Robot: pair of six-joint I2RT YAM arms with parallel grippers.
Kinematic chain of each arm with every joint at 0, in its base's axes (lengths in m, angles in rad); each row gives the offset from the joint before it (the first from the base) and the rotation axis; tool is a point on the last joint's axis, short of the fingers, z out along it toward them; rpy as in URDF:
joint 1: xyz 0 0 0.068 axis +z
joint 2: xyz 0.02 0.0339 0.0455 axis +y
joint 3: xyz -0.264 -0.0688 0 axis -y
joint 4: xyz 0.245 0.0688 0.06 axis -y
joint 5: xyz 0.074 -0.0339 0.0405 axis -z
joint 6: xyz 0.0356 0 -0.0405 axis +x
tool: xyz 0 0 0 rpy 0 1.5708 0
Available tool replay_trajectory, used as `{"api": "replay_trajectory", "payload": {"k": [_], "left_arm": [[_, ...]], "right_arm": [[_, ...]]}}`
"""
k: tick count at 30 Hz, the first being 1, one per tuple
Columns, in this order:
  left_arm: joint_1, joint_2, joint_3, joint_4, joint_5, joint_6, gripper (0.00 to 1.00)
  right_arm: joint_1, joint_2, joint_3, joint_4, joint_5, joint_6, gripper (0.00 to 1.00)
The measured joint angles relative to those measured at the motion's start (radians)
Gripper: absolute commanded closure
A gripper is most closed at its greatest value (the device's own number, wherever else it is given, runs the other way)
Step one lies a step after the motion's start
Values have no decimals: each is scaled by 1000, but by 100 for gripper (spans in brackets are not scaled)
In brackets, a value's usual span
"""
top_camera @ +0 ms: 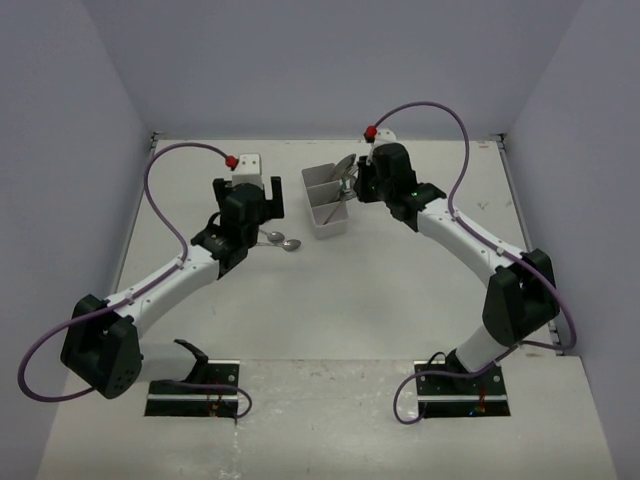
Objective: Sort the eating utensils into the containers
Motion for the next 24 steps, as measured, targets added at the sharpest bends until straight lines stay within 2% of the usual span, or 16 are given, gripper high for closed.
{"api": "replay_trajectory", "payload": {"k": [3,6,7,9,10,12,14,17,19,20,24], "left_arm": [[0,0,-2,0,0,0,0],[0,0,-12,11,9,6,0],[0,0,-19,15,11,10,0],[0,0,-40,30,23,31,0],[0,0,-53,41,40,53,0],[0,0,-73,53,80,98,0],[0,3,-84,54,148,162,0],[0,33,-84,52,285,286,0],[0,71,-77,40,343,357,0],[-1,111,-61,28,373,410,0],[12,188,-11,2,396,484,0]], "right_arm": [[1,-26,-42,22,10,22,98],[4,-54,-100,37,27,59,93],[5,-59,-114,38,31,69,87],[11,-61,-137,42,49,91,83],[11,-62,-143,47,54,105,73],[14,-61,-144,49,55,135,61],[23,-61,-144,48,53,155,40],[31,-62,-144,48,51,169,26],[33,-66,-143,47,48,172,7],[33,-69,-140,40,48,170,1],[33,-110,-136,11,48,165,1]]}}
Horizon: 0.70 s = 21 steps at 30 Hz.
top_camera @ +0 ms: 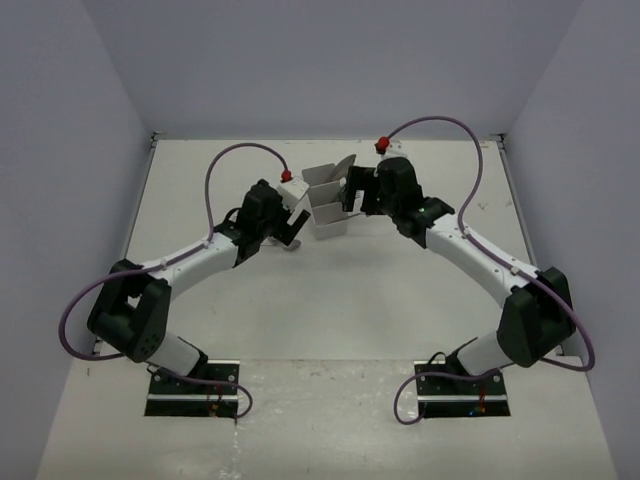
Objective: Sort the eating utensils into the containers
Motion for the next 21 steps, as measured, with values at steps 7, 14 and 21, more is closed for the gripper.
{"api": "replay_trajectory", "payload": {"k": [7,14,21], "left_arm": [[98,48,71,-20,1,-4,0],[216,84,42,-66,-30,-31,0],[286,135,26,-77,42,-30,5]], "right_arm": [[0,-126,0,-19,10,0,1],[-7,-175,-11,-30,48,-1,1],[-20,-174,-12,-84,87,-6,1]]}}
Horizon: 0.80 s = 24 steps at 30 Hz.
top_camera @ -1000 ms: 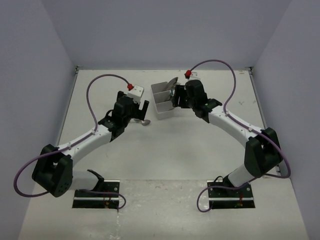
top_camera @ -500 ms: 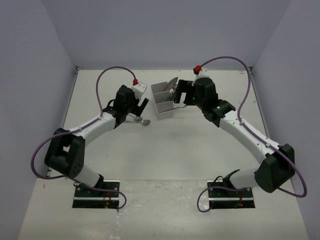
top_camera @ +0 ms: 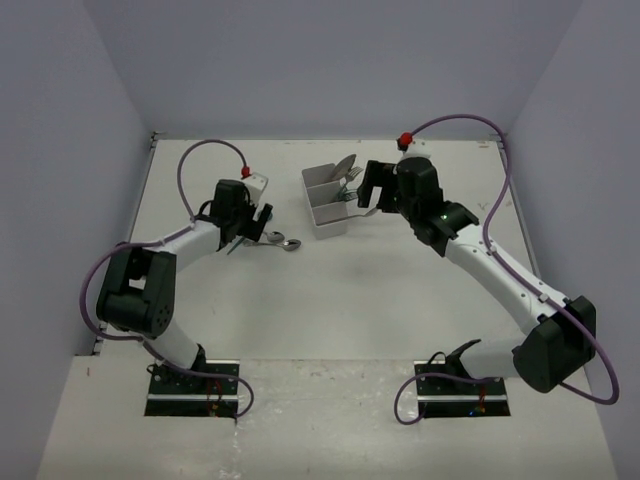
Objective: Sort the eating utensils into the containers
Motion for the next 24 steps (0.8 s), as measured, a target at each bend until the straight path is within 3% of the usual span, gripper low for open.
{"api": "replay_trajectory", "payload": {"k": [8,11,19,20,24], "left_arm": [[14,129,37,-4,41,1,15],[17,140,40,-4,47,-2,41],[17,151,40,-10,70,6,84],[17,151,40,-12,73,8,100],[17,151,40,-15,88,28,100]], "right_arm": [[-36,-2,0,-12,44,-1,1],[-59,-3,-1,-14,51,-1,1],[-79,-8,-1,-21,68,-1,1],[-80,-8,-1,-22,68,-1,1],[-84,-14,-11,-23,71,-1,1]]}}
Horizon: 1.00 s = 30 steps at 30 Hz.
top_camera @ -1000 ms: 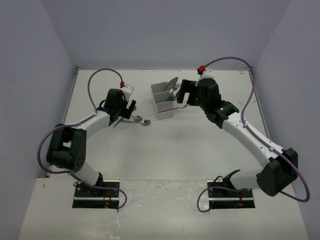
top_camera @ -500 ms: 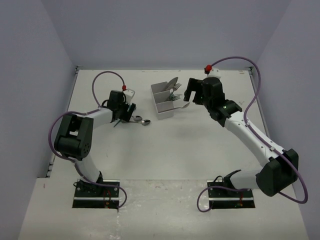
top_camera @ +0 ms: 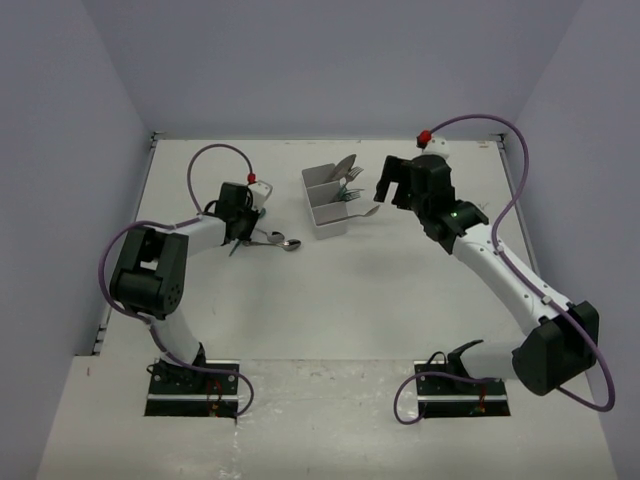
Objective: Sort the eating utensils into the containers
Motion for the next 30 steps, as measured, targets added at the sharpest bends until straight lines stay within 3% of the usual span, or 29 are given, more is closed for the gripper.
{"api": "replay_trajectory", "payload": {"k": [6,10,14,18,24,30], "left_arm": [[2,-34,-5,-14,32,0,100],[4,-179,-36,4,76,-6,100],[3,-359,-50,131,232,-36,100],[-43,-441,-53,304,384,-64,100],[-233,-397,-61,567,513,-82,100],[-279,-227,-75,885,626,-108,100]], "right_arm": [[-8,-35,-23,-9,10,-1,1],[-11,-62,-34,-9,25,-4,1],[-14,-66,-38,-10,25,-4,1],[-14,-66,-42,-8,22,-2,1],[-33,-67,-68,-7,1,12,1],[-125,-142,-148,-16,33,96,1]]}}
